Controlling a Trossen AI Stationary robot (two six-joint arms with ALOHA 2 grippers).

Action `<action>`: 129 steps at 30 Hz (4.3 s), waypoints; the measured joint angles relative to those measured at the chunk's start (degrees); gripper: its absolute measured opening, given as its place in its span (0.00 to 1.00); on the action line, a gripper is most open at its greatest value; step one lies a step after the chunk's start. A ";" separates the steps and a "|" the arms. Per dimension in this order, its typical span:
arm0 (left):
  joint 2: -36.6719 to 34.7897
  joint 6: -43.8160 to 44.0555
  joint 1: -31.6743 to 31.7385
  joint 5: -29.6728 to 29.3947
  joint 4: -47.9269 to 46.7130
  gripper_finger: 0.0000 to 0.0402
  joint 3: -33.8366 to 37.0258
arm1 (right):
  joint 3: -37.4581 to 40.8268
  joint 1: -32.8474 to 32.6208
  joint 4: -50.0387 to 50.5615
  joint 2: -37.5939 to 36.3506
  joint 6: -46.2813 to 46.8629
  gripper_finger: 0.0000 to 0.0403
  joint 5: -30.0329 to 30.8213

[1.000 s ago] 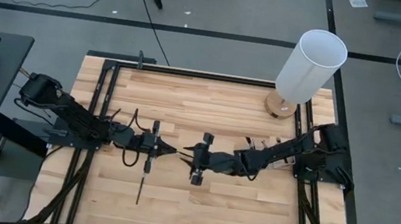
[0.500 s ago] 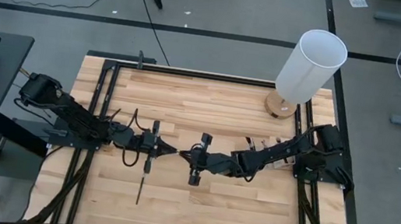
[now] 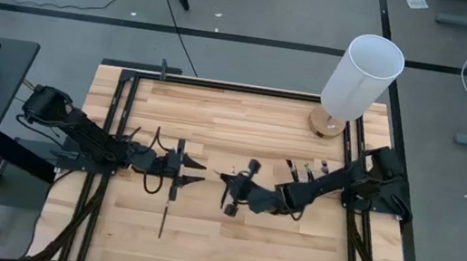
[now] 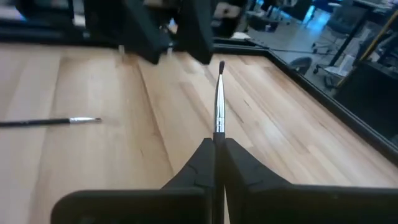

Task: Put items in baskets/containers
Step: Put the black eyeshadow brush into the transparent organizer

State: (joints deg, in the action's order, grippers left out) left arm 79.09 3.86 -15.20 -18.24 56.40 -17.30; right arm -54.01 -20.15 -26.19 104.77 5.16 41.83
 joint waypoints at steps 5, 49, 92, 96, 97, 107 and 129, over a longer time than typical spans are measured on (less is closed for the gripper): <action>0.00 0.35 0.03 -0.06 -1.56 0.54 0.00 | 10.82 -4.79 -13.93 -5.85 1.49 0.02 6.13; 0.02 1.49 0.02 -3.19 -2.25 0.51 0.00 | 48.71 -19.57 -9.54 -37.27 24.56 0.05 32.43; -1.61 20.54 -5.12 -4.62 -21.97 0.51 -1.57 | 20.21 -15.64 -4.48 -21.86 6.41 0.29 18.98; -1.97 31.34 -10.27 -4.48 -42.62 0.51 -7.90 | 20.20 -14.51 -4.93 -17.63 8.04 0.29 18.97; -1.96 33.81 -11.67 -4.03 -48.08 0.51 -9.79 | 20.19 -14.23 -5.15 -16.89 8.06 0.29 18.92; 1.44 61.51 -27.36 -9.40 -76.62 0.51 -19.74 | 20.23 -11.31 -6.19 -15.32 7.89 0.29 18.95; 19.10 89.37 -39.73 -24.54 -81.96 0.41 -19.91 | 20.36 -9.61 -5.45 -15.32 7.85 0.29 18.52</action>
State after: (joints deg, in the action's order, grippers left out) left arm 98.19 93.23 -54.93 -42.78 -25.56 -37.21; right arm -33.66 -29.76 -31.64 89.45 13.02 60.36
